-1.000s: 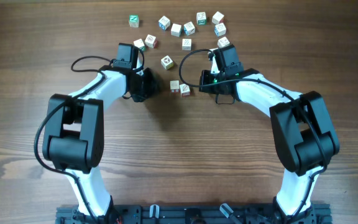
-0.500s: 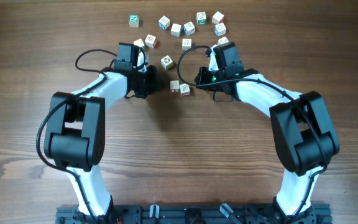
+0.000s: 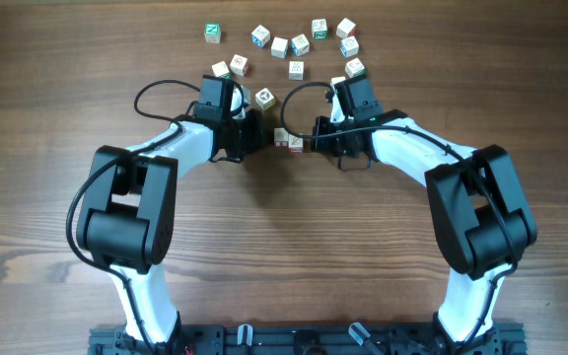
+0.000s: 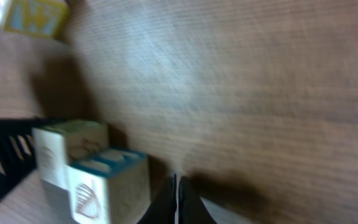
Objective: Form a horizontal line
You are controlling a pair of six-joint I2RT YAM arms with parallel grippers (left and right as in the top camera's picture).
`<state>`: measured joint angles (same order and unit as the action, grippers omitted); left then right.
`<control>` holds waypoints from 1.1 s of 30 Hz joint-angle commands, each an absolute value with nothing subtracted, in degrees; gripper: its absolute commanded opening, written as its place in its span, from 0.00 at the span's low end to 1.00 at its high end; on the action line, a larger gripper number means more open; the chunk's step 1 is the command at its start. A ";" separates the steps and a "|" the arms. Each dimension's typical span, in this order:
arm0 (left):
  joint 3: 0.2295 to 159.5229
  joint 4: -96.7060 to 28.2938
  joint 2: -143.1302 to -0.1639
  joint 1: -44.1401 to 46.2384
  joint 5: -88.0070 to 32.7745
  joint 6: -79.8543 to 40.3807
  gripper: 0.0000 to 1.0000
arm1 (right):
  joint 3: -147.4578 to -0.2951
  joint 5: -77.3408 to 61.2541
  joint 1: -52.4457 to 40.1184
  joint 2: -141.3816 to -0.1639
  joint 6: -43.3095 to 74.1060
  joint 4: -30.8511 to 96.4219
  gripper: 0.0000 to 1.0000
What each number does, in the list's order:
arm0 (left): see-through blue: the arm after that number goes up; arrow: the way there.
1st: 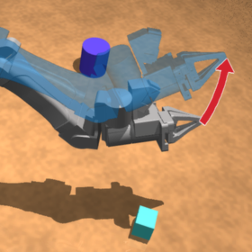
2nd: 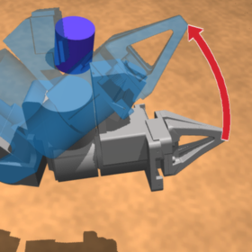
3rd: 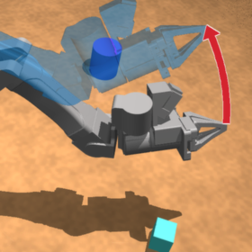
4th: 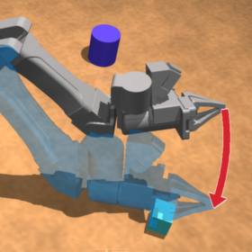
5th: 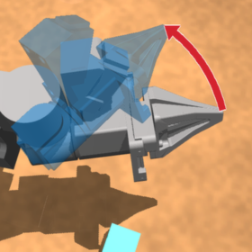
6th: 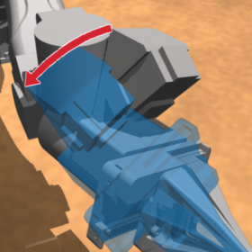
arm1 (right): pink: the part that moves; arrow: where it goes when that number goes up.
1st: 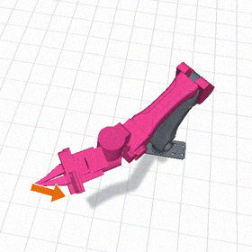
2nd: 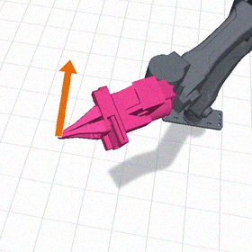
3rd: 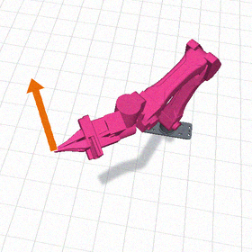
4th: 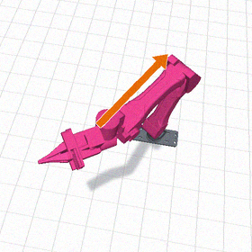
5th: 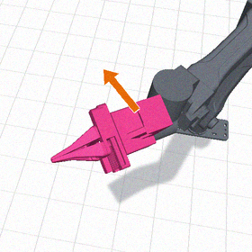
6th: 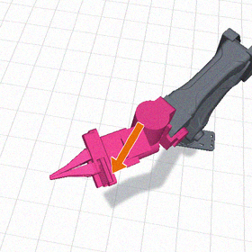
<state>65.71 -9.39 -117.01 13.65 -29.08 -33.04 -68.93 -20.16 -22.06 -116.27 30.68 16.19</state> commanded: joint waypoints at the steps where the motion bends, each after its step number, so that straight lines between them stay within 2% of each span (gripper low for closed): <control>1: 64.55 -9.87 -117.95 12.71 -28.88 -31.68 0.04 | -68.88 -20.69 -22.87 -117.16 31.46 17.26 0.04; 20: 64.55 -10.44 -117.95 11.25 -28.91 -31.73 0.04 | -68.88 -16.36 -25.54 -119.04 31.51 15.07 0.04; 33: 64.55 -5.26 -117.99 14.09 -28.91 -32.14 0.04 | -68.88 -16.51 -25.54 -119.04 31.53 14.13 0.04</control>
<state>65.14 -5.69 -117.01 12.73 -29.43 -33.04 -68.93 -17.98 -25.63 -116.81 31.07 13.96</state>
